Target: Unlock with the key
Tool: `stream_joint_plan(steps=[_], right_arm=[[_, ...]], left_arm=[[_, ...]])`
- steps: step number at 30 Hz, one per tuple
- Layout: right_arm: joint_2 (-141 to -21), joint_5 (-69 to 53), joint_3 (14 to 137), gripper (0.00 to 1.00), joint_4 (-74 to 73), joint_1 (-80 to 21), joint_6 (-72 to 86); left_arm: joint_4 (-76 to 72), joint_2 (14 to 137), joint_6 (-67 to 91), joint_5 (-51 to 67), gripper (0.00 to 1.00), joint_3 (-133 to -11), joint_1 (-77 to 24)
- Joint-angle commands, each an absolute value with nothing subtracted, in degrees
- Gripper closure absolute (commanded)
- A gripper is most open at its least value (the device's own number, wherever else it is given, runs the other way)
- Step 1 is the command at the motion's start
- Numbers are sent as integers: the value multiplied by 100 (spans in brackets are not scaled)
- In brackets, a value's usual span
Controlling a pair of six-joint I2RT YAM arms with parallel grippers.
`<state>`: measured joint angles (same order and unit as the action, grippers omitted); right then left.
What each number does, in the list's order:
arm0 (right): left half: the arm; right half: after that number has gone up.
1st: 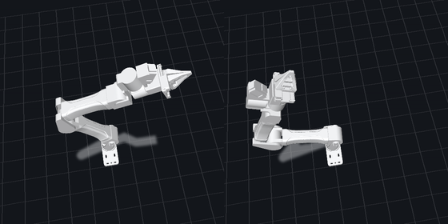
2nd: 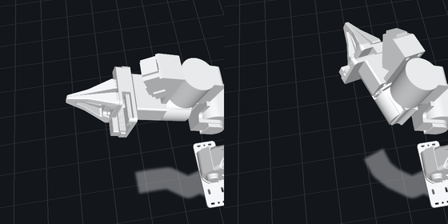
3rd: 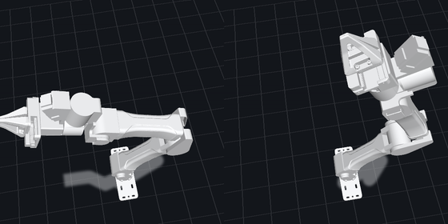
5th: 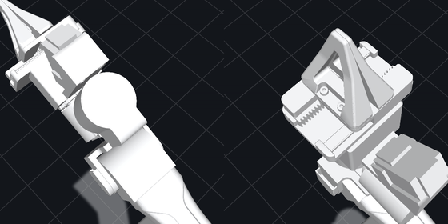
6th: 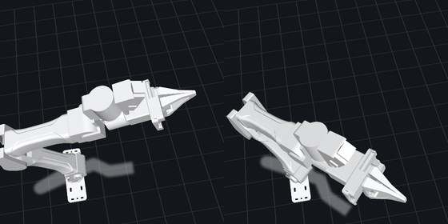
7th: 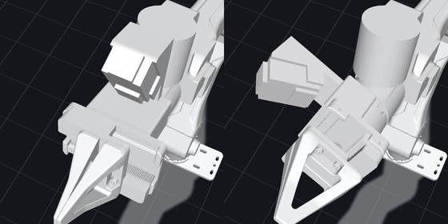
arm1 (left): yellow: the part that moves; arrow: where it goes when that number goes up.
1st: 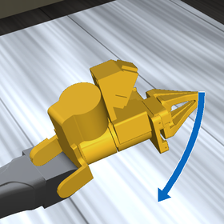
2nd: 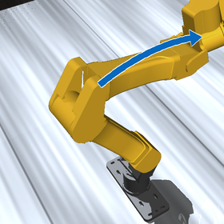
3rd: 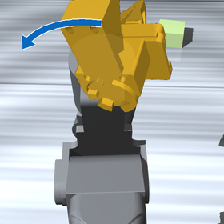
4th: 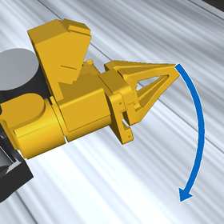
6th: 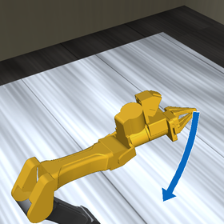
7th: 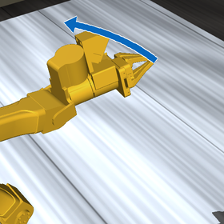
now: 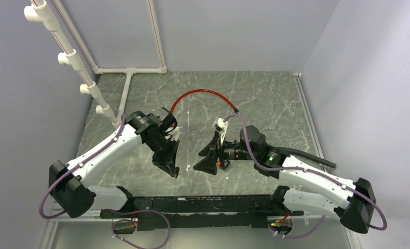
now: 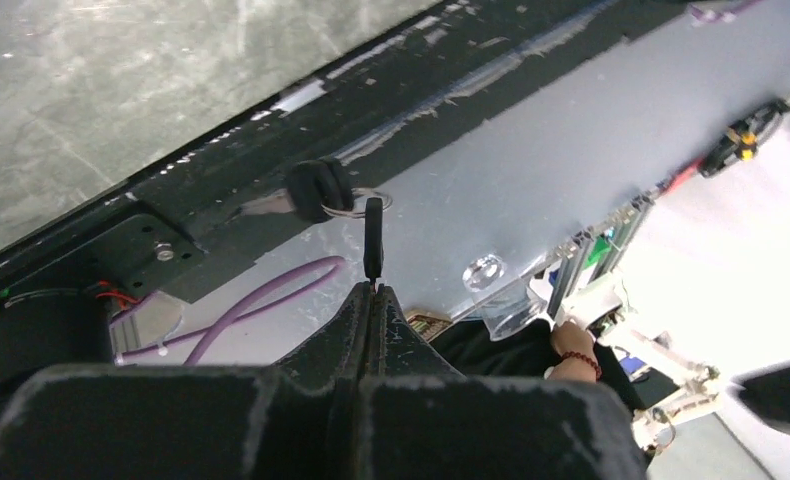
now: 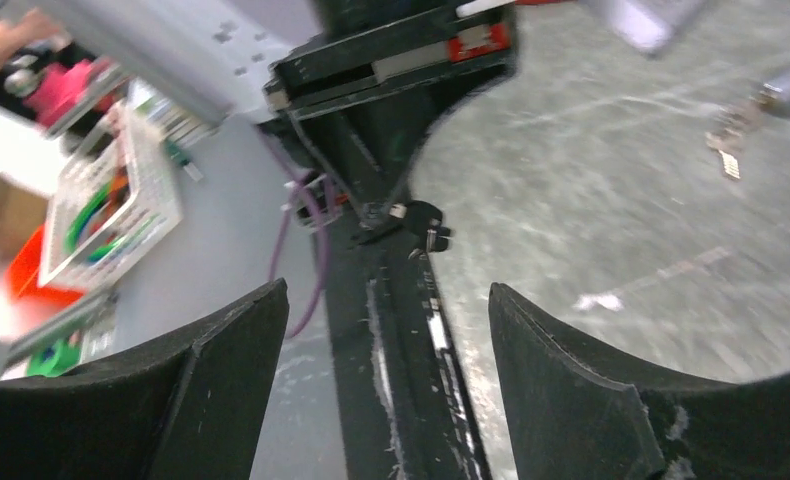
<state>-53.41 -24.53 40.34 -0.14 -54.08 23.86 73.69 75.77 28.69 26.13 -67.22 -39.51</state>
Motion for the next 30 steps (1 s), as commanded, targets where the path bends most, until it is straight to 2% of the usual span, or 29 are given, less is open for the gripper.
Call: stream_joint_plan(steps=[1, 7, 21, 30], right_arm=[[-5747, -4485, 4032, 25, 1604, -5407, 2150], [-5907, -5165, 4003, 28, 2198, -5405, 2294], [-6485, -5273, 3994, 31, 2541, -5405, 2540], [-6453, -5618, 3960, 62, 2731, -5405, 2714]], left_arm=[[7468, 7149, 2361, 3529, 100, -7095, -3990], [7197, 6938, 1936, 4447, 100, -7280, -3998], [6563, 6615, 1953, 4989, 100, -7310, -4358], [6521, 6605, 1931, 4852, 100, -7271, -4532]])
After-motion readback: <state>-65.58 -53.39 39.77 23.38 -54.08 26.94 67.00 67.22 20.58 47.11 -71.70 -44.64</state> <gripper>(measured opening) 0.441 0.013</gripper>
